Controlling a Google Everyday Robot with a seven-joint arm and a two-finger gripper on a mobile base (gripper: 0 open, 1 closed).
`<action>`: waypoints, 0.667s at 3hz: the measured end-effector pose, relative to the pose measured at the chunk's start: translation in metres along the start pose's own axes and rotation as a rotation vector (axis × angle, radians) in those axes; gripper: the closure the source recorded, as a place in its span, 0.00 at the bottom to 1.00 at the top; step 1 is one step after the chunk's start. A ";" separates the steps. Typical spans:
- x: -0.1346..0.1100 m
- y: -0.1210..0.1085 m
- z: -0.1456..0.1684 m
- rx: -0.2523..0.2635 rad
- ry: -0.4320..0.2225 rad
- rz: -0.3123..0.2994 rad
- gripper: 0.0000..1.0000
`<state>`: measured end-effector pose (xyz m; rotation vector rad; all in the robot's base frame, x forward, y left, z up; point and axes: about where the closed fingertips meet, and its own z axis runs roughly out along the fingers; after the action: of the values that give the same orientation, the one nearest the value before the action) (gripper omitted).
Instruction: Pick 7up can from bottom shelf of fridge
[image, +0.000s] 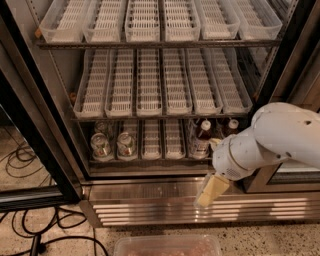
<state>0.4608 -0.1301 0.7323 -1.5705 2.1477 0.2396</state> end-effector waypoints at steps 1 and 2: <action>-0.010 -0.012 0.035 0.046 -0.069 -0.003 0.00; -0.018 -0.020 0.061 0.076 -0.132 0.000 0.00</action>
Offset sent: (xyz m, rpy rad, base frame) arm 0.0593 0.0480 -0.0660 0.1718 -0.1622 -0.0344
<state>0.4995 -0.0969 0.6894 -1.4705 2.0323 0.2511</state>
